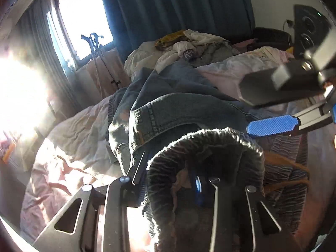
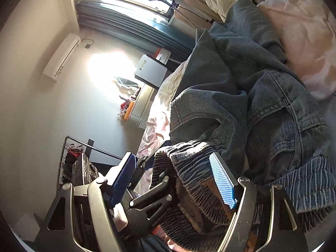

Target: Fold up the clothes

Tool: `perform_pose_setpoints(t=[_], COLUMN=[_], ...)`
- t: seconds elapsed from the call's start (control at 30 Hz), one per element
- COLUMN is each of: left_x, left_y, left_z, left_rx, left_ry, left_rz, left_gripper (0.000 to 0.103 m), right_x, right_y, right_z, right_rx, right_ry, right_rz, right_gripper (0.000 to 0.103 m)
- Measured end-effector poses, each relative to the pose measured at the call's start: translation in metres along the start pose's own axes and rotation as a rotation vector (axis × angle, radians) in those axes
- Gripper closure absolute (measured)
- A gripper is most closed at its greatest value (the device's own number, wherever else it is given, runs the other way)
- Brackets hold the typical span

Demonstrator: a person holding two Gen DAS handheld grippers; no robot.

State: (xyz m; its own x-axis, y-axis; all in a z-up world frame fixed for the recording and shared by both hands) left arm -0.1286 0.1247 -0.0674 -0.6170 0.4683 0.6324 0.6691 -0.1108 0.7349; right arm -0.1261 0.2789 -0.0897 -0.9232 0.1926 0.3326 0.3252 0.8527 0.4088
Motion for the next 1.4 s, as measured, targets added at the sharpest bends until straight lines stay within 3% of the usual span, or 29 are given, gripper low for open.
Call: perform_pose_setpoints(t=[0.03, 0.2, 0.4, 0.63, 0.7, 0.87, 0.97, 1.1, 1.27, 1.4], left_x=[-0.001, -0.003, -0.004, -0.02, -0.026, -0.044, -0.05, -0.054, -0.064, -0.069], left_y=[-0.001, 0.016, 0.053, 0.072, 0.067, 0.048, 0.046, 0.046, 0.041, 0.042], left_z=[-0.006, -0.039, -0.086, -0.149, -0.161, -0.167, -0.162, -0.163, -0.165, -0.159], left_rx=[0.001, -0.024, -0.02, -0.029, -0.046, -0.067, -0.068, -0.077, -0.065, -0.036], left_ry=[0.027, 0.161, 0.291, 0.467, 0.504, 0.542, 0.535, 0.547, 0.581, 0.573], left_rz=[-0.002, 0.044, 0.145, 0.177, 0.155, 0.072, 0.057, 0.044, 0.001, -0.014], left_gripper=[0.081, 0.094, 0.095, 0.096, 0.096, 0.096, 0.096, 0.095, 0.091, 0.085], right_x=[0.002, 0.006, -0.002, -0.021, -0.032, -0.062, -0.071, -0.078, -0.082, -0.077], right_y=[0.0, 0.005, 0.013, 0.004, -0.006, -0.042, -0.046, -0.036, -0.026, -0.024], right_z=[0.0, -0.005, -0.017, -0.036, -0.042, -0.05, -0.043, -0.032, -0.014, -0.009], right_rx=[-0.014, -0.123, -0.432, -0.592, -0.628, -0.845, -0.9, -1.055, -1.05, -1.07], right_ry=[0.011, 0.068, 0.194, 0.282, 0.321, 0.455, 0.424, 0.375, 0.249, 0.218], right_rz=[0.006, 0.066, 0.133, 0.1, 0.057, -0.044, -0.085, -0.09, -0.111, -0.089], right_gripper=[0.028, 0.028, 0.028, 0.026, 0.026, 0.026, 0.026, 0.026, 0.026, 0.027])
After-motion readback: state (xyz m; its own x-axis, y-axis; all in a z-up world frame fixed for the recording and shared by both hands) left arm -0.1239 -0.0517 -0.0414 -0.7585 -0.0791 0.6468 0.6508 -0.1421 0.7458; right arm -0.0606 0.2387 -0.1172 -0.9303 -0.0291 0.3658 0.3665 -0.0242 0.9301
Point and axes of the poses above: each gripper's, at about its wrist camera, not at the fingertips, and y roughly against the way its jaws point, z to its right, x to its top, the point moved 4 cm from there along -y, roughly the way its jaws point, and after that the axes turned 10 degrees about -z, right-handed, at the moved point
